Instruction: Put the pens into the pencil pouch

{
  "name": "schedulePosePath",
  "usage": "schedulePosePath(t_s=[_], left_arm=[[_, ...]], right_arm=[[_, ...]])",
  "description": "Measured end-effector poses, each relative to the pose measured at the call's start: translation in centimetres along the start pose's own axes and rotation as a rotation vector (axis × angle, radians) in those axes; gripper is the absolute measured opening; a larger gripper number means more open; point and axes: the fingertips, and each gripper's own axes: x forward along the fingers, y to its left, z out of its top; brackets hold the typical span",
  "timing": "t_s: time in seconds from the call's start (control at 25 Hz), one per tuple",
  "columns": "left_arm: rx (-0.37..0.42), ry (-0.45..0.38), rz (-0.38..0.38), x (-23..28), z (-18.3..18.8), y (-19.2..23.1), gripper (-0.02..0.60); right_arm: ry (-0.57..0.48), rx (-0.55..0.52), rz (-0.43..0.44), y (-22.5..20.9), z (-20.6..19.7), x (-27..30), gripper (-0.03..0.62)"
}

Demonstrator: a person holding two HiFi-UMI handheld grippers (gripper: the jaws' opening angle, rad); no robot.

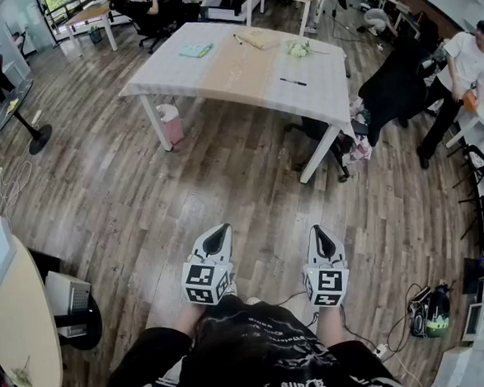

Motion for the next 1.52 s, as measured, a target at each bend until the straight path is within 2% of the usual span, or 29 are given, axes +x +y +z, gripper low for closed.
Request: schedulePosePath(t_s=[0.48,0.68,0.72,0.76,0.8,0.88,1.0,1.24,1.52], left_arm=[[0.006,0.005,-0.009,-0.3,0.0,1.0,0.02],[-0.03,-0.012,-0.012,-0.8,0.1,1.9,0.021],[-0.034,-0.014,-0.017,-1.0,0.2,2.2,0.023],[-0.036,-0.015,-0.026,-1.1,0.3,2.4,0.035],[-0.037,-0.016,-0.036,-1.2,0.4,2.6,0.068],[-0.041,-0.019,-0.049,-1.3,0.6,3.0,0.156],[-0.04,-0.025,-0.045,-1.4,1.0,4.2,0.227],[-0.034,-0.03,-0.041,-0.7,1.6,6.2,0.269],[0.002,-0.012,-0.094,1.7,1.8,6.9,0.287]], right_arm=[[0.011,-0.009,-0.013,0.6,-0.3,-0.1,0.008],[0.003,0.023,-0.013,1.1,-0.4,-0.2,0.011],[0.003,0.036,-0.006,1.3,-0.5,-0.2,0.048],[0.004,0.048,0.007,1.6,-0.5,-0.1,0.127],[0.004,0.056,0.018,1.8,-0.4,0.0,0.165],[0.0,0.064,0.028,2.0,-0.3,0.0,0.201],[-0.006,0.086,0.028,2.0,-0.1,0.1,0.257],[-0.006,0.126,-0.004,1.6,-0.1,0.9,0.284],[-0.002,0.148,-0.041,1.6,-0.3,3.0,0.291]])
